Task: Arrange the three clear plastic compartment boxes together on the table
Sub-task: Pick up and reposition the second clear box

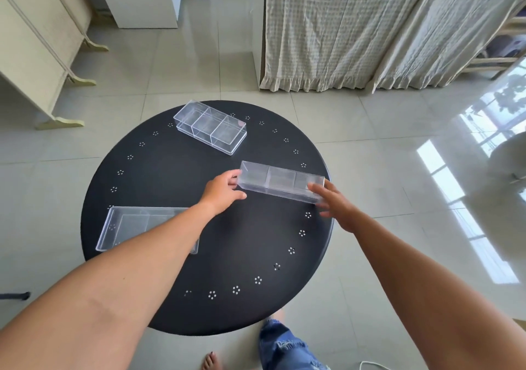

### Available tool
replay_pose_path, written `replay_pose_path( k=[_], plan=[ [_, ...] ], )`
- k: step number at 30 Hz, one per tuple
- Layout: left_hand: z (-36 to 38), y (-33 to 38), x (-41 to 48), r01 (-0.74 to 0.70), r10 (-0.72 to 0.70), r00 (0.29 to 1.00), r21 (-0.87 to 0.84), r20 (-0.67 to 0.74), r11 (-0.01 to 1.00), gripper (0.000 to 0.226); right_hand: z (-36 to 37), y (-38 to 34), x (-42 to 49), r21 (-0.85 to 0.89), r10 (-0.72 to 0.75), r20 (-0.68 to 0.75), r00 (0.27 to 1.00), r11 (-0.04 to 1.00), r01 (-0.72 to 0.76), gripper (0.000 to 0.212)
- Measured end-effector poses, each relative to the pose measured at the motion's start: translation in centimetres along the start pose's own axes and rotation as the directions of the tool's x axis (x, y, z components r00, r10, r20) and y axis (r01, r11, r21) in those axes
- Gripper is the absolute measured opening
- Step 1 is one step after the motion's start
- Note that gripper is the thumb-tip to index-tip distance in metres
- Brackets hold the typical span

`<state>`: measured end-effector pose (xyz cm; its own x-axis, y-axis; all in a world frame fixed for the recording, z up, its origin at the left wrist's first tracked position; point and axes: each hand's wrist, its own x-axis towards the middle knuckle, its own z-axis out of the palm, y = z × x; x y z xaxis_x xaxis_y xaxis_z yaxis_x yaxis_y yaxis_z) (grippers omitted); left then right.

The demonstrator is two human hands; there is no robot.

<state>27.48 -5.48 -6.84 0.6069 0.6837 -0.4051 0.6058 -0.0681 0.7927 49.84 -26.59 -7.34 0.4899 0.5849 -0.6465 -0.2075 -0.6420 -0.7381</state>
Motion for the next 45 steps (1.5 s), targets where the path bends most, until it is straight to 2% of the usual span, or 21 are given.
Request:
replay_pose_path(
  k=[2, 6, 9, 12, 15, 21, 29, 38, 45],
  plan=[
    [-0.2, 0.3, -0.3, -0.006, 0.006, 0.998, 0.008, -0.055, 1.000, 0.066, 0.0, -0.7, -0.1, 0.004, 0.021, -0.012, 1.000, 1.000, -0.021, 0.060],
    [-0.1, 0.8, -0.3, 0.000, -0.002, 0.984, -0.012, -0.180, 1.000, 0.047, 0.6, -1.8, -0.5, 0.017, 0.083, 0.023, 0.996, 0.996, -0.083, 0.077],
    [0.0, 0.9, -0.1, 0.031, -0.043, 0.979, -0.061, -0.201, 0.998, 0.028, 1.0, -2.3, -0.6, 0.002, 0.116, 0.045, 0.992, 0.993, -0.116, 0.089],
    [0.2, 0.7, 0.1, 0.091, -0.108, 0.972, -0.088, -0.211, 0.992, 0.029, 1.1, -2.4, -0.3, -0.012, 0.151, 0.041, 0.988, 0.989, -0.151, 0.099],
    [0.5, 0.3, 0.2, 0.164, -0.183, 0.961, -0.106, -0.207, 0.981, 0.021, 1.1, -2.5, 0.4, -0.019, 0.162, 0.018, 0.987, 0.987, -0.162, 0.107],
    [1.3, -0.1, 0.6, 0.227, -0.247, 0.951, -0.121, -0.185, 0.966, 0.020, 1.0, -2.9, 2.1, -0.063, 0.185, -0.072, 0.980, 0.980, -0.189, 0.089],
    [1.8, 0.6, 1.3, 0.280, -0.307, 0.936, -0.166, -0.172, 0.946, 0.019, 1.3, -2.5, 3.7, -0.140, 0.197, -0.221, 0.955, 0.963, -0.231, 0.078],
    [2.2, 1.3, 1.4, 0.300, -0.330, 0.928, -0.180, -0.171, 0.937, 0.013, 1.4, -2.5, 5.2, -0.190, 0.154, -0.320, 0.935, 0.956, -0.222, 0.067],
    [2.3, 2.1, 1.3, 0.327, -0.353, 0.921, -0.168, -0.167, 0.930, 0.022, 0.7, -2.0, 5.4, -0.255, 0.116, -0.324, 0.939, 0.945, -0.205, 0.058]
  ],
)
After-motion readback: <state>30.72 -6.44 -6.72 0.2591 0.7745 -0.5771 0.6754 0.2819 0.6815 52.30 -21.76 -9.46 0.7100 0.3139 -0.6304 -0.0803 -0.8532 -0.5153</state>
